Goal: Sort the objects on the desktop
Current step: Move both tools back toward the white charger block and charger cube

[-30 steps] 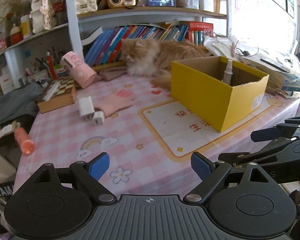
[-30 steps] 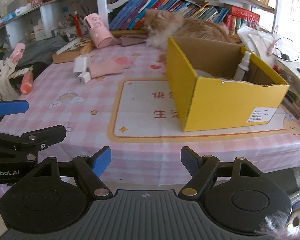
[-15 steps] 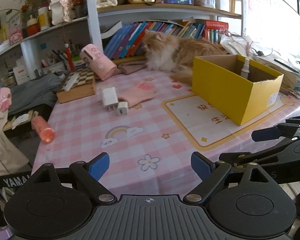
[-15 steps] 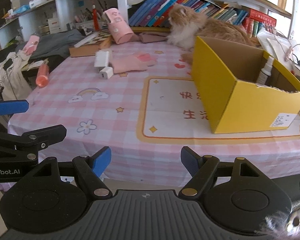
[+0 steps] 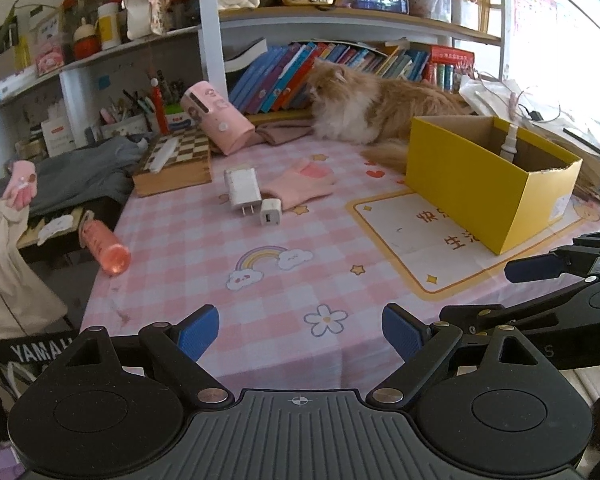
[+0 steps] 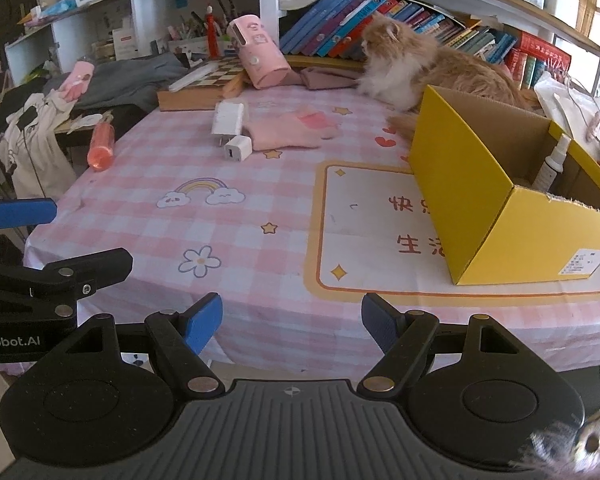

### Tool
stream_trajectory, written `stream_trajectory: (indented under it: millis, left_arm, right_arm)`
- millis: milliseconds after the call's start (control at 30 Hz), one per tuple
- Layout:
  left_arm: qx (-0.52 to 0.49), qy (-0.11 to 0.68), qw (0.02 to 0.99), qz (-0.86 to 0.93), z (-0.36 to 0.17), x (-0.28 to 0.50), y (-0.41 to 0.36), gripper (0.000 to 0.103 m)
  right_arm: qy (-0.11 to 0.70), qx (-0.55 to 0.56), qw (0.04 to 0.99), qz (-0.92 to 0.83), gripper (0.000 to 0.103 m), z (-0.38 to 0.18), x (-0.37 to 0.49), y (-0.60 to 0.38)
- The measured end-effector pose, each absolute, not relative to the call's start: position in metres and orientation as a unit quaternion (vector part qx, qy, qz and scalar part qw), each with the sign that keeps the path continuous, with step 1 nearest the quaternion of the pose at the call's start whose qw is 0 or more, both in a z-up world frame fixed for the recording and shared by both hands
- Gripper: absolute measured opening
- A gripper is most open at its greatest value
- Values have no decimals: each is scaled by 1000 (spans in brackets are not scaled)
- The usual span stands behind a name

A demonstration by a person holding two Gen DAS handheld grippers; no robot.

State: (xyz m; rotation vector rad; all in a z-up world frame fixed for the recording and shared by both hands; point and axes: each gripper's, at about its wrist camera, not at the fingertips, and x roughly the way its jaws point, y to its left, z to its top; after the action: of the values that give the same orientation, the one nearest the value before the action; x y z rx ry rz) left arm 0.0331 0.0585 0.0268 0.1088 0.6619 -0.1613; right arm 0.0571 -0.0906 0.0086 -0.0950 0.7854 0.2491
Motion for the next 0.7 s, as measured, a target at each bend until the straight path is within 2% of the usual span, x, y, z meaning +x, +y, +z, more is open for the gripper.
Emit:
stream_trajectory:
  millis: [700]
  left_arm:
    - [38,344,938,-32,20,79,71,91]
  right_arm:
    - [389,-59,904,164,75,-1,109,-77]
